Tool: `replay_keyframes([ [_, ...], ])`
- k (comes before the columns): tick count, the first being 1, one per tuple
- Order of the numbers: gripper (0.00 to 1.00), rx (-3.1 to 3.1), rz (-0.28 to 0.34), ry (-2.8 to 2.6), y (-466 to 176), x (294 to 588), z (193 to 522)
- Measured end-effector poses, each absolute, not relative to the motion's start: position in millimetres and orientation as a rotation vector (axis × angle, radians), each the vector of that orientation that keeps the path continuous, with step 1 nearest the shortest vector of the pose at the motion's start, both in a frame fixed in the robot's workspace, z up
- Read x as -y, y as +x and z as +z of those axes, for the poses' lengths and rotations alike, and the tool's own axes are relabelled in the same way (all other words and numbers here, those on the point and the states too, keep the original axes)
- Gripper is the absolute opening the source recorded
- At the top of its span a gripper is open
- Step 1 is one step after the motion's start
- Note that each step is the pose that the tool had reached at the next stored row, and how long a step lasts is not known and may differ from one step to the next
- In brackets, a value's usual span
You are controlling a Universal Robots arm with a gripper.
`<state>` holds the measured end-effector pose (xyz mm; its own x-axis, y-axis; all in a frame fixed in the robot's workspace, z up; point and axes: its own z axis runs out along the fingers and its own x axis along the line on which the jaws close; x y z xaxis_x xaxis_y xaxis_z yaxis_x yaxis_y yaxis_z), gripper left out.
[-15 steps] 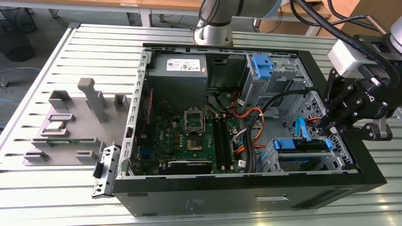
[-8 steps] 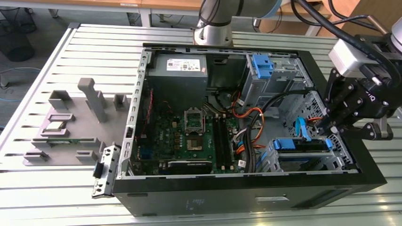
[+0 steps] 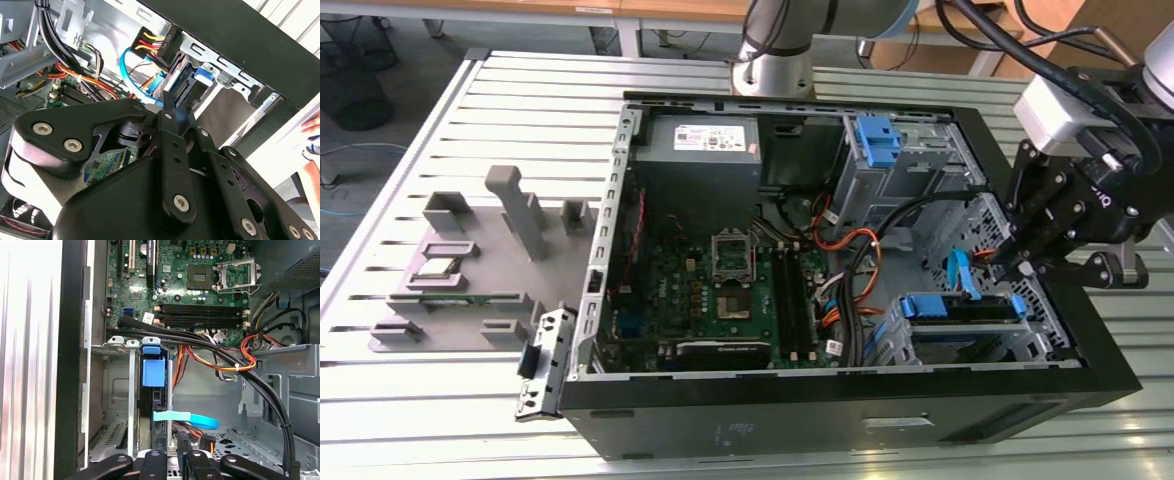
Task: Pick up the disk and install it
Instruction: 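Insert the second disk wire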
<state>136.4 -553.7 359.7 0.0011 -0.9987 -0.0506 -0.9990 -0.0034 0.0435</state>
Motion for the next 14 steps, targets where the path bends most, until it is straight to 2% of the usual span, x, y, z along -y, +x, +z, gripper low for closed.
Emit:
replay_keyframes([
  [14,0.24,-2.212,0.108,-2.218,136.4,553.0,359.7],
])
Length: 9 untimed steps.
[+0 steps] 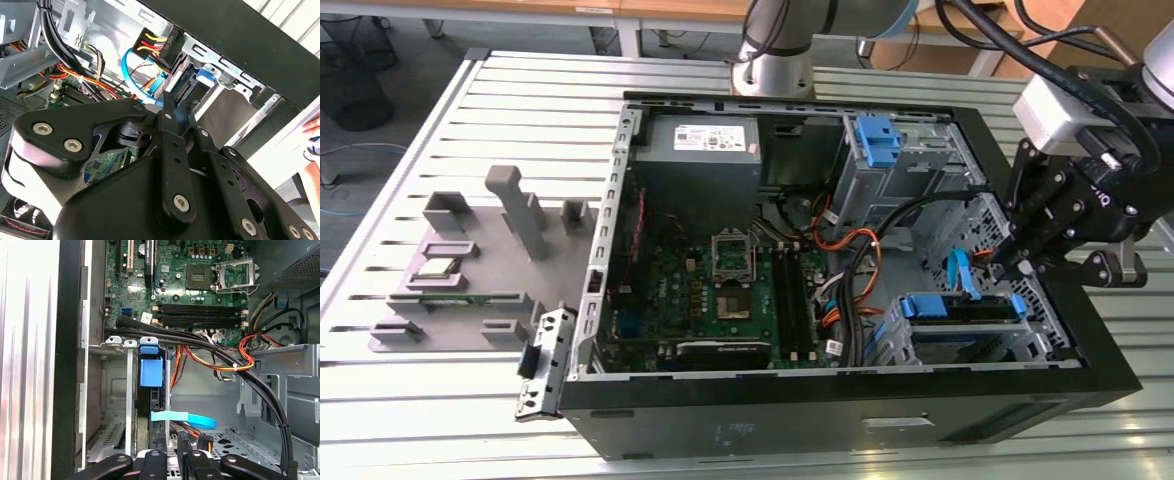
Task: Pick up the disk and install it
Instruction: 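Insert the second disk wire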
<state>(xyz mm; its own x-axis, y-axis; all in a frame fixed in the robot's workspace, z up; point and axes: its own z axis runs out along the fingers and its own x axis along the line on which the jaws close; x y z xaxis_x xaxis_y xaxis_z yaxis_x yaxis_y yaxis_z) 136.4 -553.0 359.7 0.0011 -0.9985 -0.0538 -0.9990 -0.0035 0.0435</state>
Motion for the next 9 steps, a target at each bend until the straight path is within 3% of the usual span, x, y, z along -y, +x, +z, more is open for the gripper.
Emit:
replay_keyframes([
  [9,0.24,-2.212,0.108,-2.218,136.5,551.5,359.7],
])
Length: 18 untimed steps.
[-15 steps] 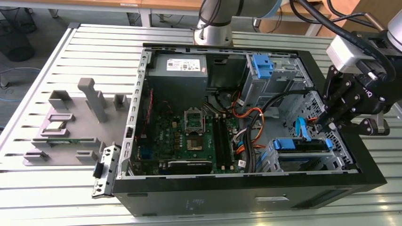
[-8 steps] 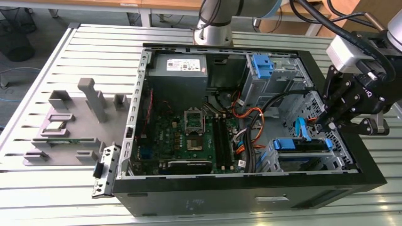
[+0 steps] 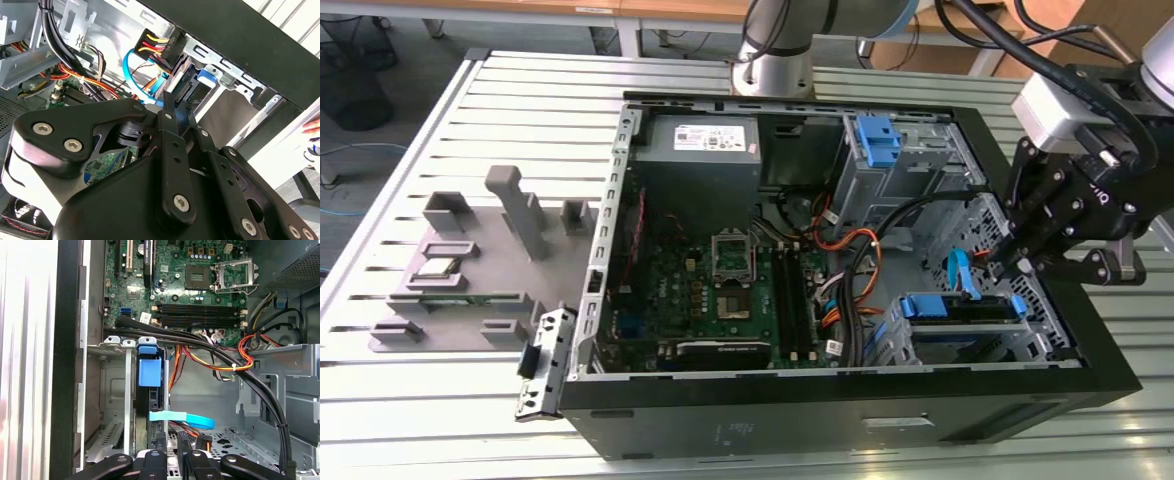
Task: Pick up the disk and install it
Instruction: 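Insert the second disk wire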
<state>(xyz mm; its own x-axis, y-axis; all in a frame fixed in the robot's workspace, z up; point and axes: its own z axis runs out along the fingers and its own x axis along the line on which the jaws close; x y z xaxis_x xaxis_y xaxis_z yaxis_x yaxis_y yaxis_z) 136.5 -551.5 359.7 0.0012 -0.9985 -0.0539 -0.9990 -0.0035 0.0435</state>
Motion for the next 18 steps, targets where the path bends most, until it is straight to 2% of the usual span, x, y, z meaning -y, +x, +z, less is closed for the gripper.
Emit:
replay_keyframes([
  [18,0.24,-2.212,0.108,-2.217,142.2,548.1,359.6],
])
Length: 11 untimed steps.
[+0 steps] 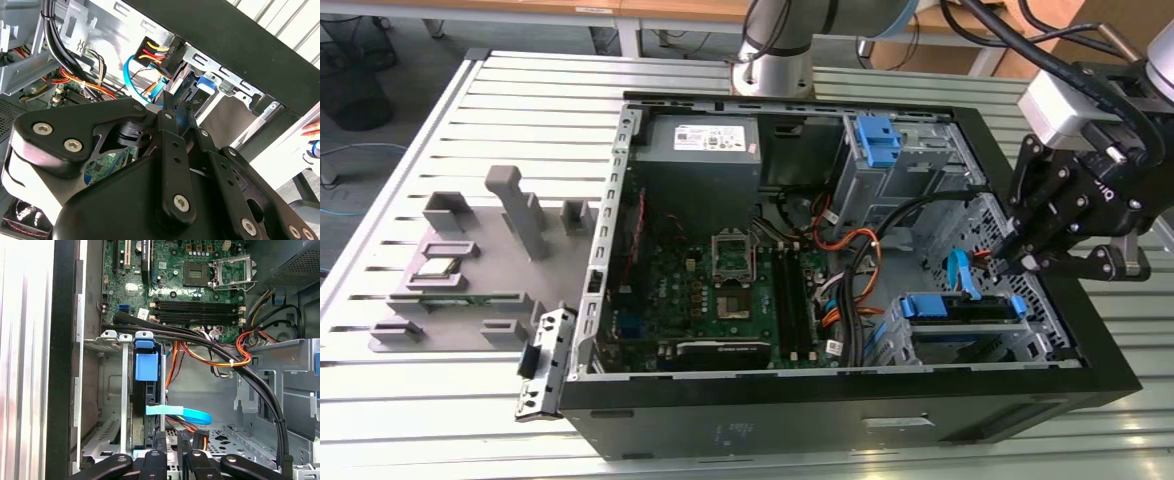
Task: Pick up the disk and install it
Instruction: 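Insert the second disk wire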
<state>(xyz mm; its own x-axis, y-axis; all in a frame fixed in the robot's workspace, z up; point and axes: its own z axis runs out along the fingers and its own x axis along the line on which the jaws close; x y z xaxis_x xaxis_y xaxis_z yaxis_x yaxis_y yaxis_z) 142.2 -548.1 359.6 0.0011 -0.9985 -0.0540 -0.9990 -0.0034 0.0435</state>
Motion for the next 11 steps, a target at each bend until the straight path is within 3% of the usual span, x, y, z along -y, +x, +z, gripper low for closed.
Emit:
replay_keyframes([
  [11,0.24,-2.212,0.108,-2.218,145.8,540.8,359.6],
])
